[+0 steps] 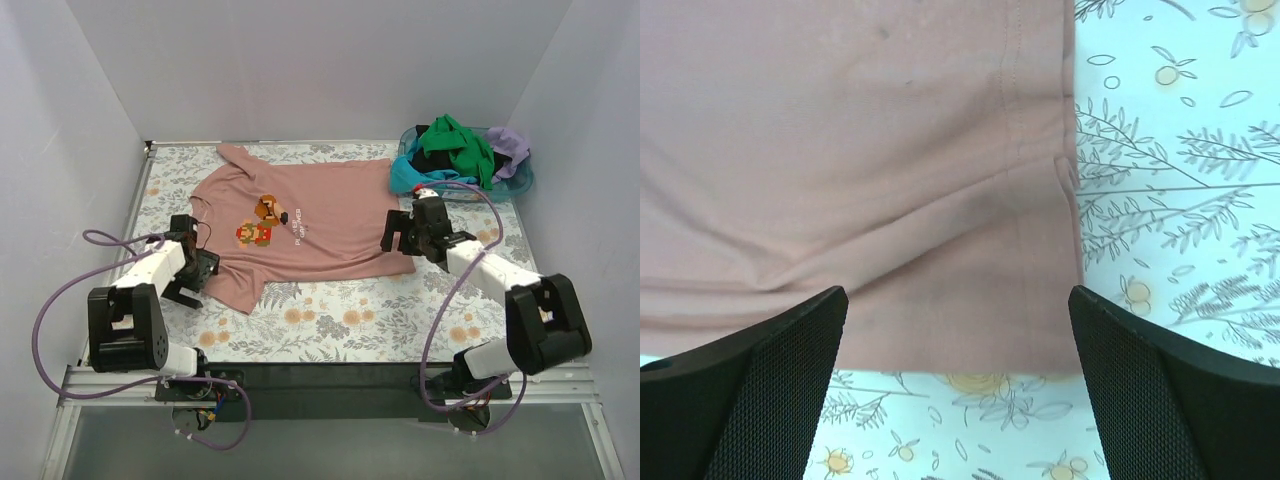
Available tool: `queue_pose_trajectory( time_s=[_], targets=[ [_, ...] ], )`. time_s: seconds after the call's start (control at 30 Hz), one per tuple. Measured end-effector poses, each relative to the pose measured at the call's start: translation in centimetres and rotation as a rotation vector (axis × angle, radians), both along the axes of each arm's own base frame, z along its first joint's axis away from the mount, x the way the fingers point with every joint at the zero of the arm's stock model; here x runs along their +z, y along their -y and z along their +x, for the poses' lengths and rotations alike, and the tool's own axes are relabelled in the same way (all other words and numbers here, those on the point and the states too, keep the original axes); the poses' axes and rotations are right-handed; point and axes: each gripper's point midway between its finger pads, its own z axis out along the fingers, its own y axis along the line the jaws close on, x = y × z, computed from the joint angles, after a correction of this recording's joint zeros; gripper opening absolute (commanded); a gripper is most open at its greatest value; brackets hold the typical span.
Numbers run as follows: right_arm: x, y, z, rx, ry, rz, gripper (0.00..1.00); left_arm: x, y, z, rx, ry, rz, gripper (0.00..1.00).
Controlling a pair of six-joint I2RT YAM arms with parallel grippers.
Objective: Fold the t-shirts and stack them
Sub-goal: Flatten the tshirt out
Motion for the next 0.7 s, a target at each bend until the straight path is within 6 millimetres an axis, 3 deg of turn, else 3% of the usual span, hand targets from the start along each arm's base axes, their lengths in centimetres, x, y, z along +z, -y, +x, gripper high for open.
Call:
queue_pose_trajectory(
  time_s=[0.13,0.2,0.3,0.33,0.4,0.43,0.5,0.53,0.57,0.7],
  targets=[
    [1.3,1.0,-1.9,-0.011,0.043,0.01,0.98,-0.7,0.2,-0.4,-0.01,0.021,-0.027,0.98],
    [0.8,1.6,-3.1,-0.024,0.037,0.004,0.98,-0.9,0.4,-0.4,-0.024,0.023,-0.034,0.98],
    [-0.6,2.5,-4.7,-0.042,0.001,-0.013,0.98,-1.0,0.4,-0.4,-0.03,0.023,-0.033,0.9],
    [-1.1,2.7,-5.2,-0.047,-0.013,-0.02,0.98,-1.0,0.4,-0.4,-0.031,0.023,-0.032,0.74],
    [-1.9,3.1,-5.9,-0.057,-0.038,-0.029,0.99,-1.2,0.3,-0.6,-0.038,0.017,-0.029,0.6],
    [-2.4,3.2,-6.3,-0.063,-0.052,-0.032,0.98,-1.2,0.3,-0.7,-0.045,0.012,-0.03,0.45],
    [-2.8,3.4,-6.6,-0.071,-0.064,-0.035,0.98,-1.5,0.4,-0.7,-0.053,0.006,-0.037,0.28],
    [-2.9,3.5,-6.7,-0.076,-0.067,-0.038,0.98,-1.5,0.5,-0.5,-0.06,0.01,-0.043,0.05],
    [-3.0,3.6,-6.7,-0.08,-0.073,-0.04,0.98,-1.6,0.6,-0.2,-0.061,0.019,-0.05,0.0],
    [-3.4,3.9,-6.7,-0.098,-0.083,-0.05,0.96,-1.7,1.3,1.4,-0.083,0.068,-0.09,0.0]
  ],
)
